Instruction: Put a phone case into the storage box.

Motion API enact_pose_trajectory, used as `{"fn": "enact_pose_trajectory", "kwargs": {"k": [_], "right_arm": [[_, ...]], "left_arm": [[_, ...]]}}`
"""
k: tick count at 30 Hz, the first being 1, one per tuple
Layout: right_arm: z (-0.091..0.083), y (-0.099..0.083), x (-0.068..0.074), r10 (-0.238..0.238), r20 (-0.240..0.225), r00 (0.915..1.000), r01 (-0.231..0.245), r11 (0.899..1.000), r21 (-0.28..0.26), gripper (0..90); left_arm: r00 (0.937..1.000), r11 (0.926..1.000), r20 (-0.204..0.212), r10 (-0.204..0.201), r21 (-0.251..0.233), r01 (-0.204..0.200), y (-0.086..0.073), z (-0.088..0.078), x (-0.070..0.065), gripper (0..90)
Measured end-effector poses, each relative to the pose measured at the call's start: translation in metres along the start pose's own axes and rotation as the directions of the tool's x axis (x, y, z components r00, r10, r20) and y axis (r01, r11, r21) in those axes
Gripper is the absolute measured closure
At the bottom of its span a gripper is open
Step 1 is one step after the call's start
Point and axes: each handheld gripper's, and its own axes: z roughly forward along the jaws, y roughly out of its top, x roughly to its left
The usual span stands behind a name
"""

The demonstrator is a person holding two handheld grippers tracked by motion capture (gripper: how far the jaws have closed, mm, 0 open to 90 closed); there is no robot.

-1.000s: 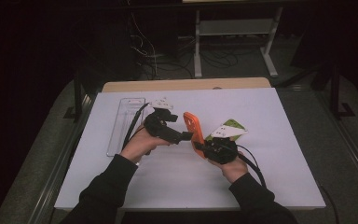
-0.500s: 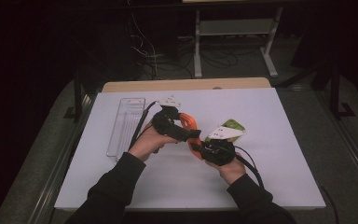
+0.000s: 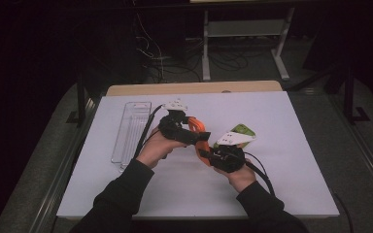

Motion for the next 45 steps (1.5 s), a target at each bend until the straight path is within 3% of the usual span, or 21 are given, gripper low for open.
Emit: {"fn": "enact_pose_trajectory", "kwargs": {"k": [11,12,14,15,16,17,19,23,24,27,32,38,45], "right_arm": [[0.002,-0.001,0.001,-0.006,-0.003,1.0,0.007,1.0,0.013,77.3],[0.002,0.0,0.001,-0.01,-0.008,0.9999,0.01,1.0,0.02,72.0],[0.003,0.0,0.001,-0.011,-0.004,0.9999,0.011,1.0,0.026,57.1],[0.003,0.0,0.001,-0.011,-0.004,0.9999,0.011,1.0,0.026,57.1],[0.002,0.0,0.0,-0.02,-0.002,0.9998,0.02,0.999,0.047,47.8],[0.002,0.0,0.0,-0.02,-0.002,0.9998,0.02,0.999,0.047,47.8],[-0.003,-0.001,-0.004,-0.036,0.015,0.9992,0.035,0.997,0.071,34.6],[-0.008,-0.003,-0.01,-0.043,0.048,0.9979,0.038,0.995,0.096,25.6],[-0.013,-0.006,-0.016,-0.037,0.059,0.9976,0.03,0.994,0.107,19.7],[-0.019,-0.008,-0.021,-0.026,0.052,0.9983,0.019,0.993,0.116,14.4],[-0.034,-0.021,-0.036,-0.055,0.121,0.9912,0.037,0.988,0.147,4.3],[-0.048,-0.034,-0.045,-0.061,0.131,0.9895,0.035,0.982,0.188,0.0],[-0.06,-0.044,-0.046,-0.071,0.142,0.9873,0.039,0.975,0.219,0.0]], "left_arm": [[0.9997,0.9999,0.021,0.01,-0.006,-0.01,0.0,-0.001,0.001,15.1],[0.9995,0.9996,0.014,0.029,-0.003,-0.029,0.001,-0.002,0.001,15.2],[0.9996,0.9997,0.012,0.024,-0.007,-0.024,0.001,-0.003,0.002,15.3],[0.9996,0.9997,0.012,0.024,-0.007,-0.024,0.001,-0.003,0.002,15.3],[0.9998,0.9997,0.001,0.02,-0.012,-0.02,0.003,-0.004,0.003,15.3],[0.9998,0.9997,0.001,0.02,-0.012,-0.02,0.003,-0.004,0.003,15.2],[0.9998,0.9998,-0.009,0.019,0.004,-0.019,0.006,-0.008,0.008,15.2],[0.9993,0.9999,-0.037,0.003,0.012,-0.002,0.011,-0.014,0.014,15.2],[0.9982,0.9998,-0.06,0.0,0.02,0.001,0.014,-0.018,0.018,15.2],[0.997,0.9997,-0.078,-0.006,0.022,0.007,0.018,-0.022,0.023,15.2],[0.9901,0.9996,-0.14,-0.002,0.029,0.006,0.03,-0.036,0.038,15.2],[0.9831,0.9994,-0.183,-0.014,0.027,0.019,0.039,-0.048,0.05,15.2],[0.9655,0.999,-0.26,0.004,0.044,0.008,0.051,-0.062,0.062,15.2]]}}
